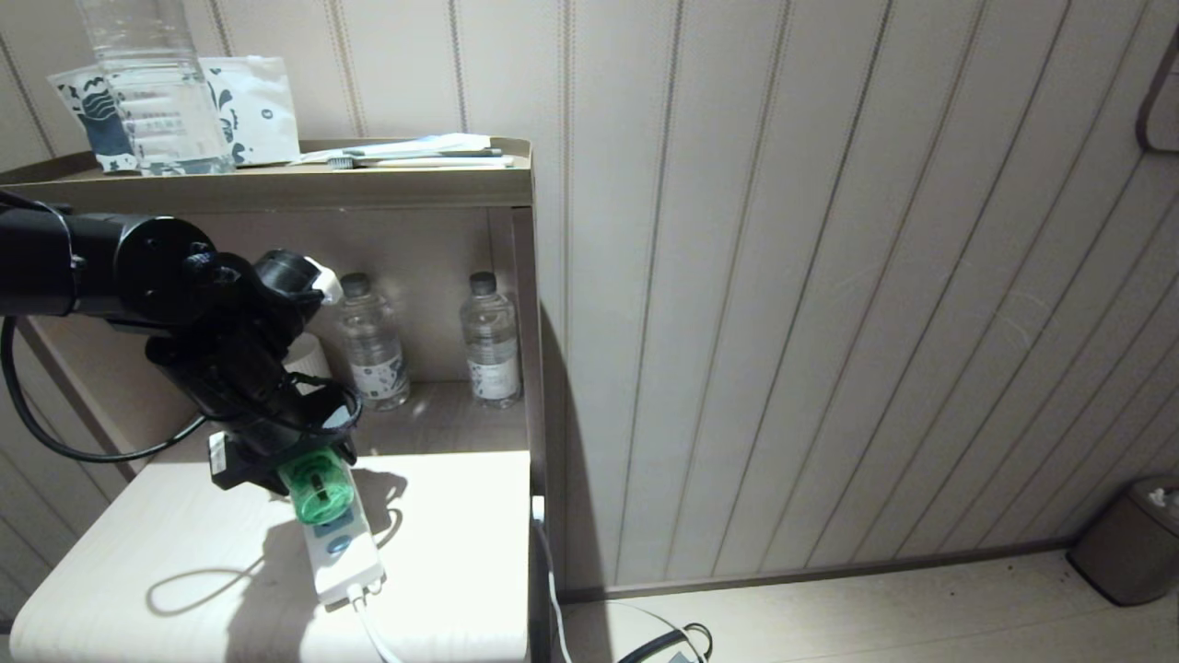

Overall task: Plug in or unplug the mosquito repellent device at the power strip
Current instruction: Hold the socket with your right hand and unplug it with your left hand

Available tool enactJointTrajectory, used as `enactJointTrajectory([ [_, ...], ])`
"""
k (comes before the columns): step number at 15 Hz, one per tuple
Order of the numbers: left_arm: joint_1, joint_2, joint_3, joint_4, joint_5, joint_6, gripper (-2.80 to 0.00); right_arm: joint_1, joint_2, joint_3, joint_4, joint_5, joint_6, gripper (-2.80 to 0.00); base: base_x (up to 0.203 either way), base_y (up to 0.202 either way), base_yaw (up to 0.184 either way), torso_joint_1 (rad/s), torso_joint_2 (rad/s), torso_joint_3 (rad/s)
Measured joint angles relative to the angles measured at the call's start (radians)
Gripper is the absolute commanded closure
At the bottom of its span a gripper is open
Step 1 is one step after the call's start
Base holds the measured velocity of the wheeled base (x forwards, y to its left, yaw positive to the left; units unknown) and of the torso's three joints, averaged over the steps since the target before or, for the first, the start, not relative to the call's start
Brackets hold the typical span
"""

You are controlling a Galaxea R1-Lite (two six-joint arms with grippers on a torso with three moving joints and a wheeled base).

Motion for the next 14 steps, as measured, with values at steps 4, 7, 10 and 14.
enactJointTrajectory([
  [4, -0.004, -0.012, -0.006, 0.009, 0.004, 0.012, 0.00, 0.002, 0.000, 0.000, 0.000, 0.000, 0.000, 0.00, 0.000, 0.000, 0.000, 0.000, 0.00, 0.000],
  [7, -0.005, -0.003, -0.002, 0.009, 0.000, 0.013, 0.00, 0.001, 0.000, 0.000, 0.000, 0.000, 0.000, 0.00, 0.000, 0.000, 0.000, 0.000, 0.00, 0.000],
  [10, -0.004, 0.012, -0.005, 0.003, -0.002, 0.015, 0.00, 0.001, 0.000, 0.000, 0.000, 0.000, 0.000, 0.00, 0.000, 0.000, 0.000, 0.000, 0.00, 0.000],
  [14, -0.005, 0.031, -0.014, 0.001, 0.001, 0.014, 0.00, 0.001, 0.000, 0.000, 0.000, 0.001, -0.006, 0.00, 0.000, 0.000, 0.000, 0.000, 0.00, 0.000],
])
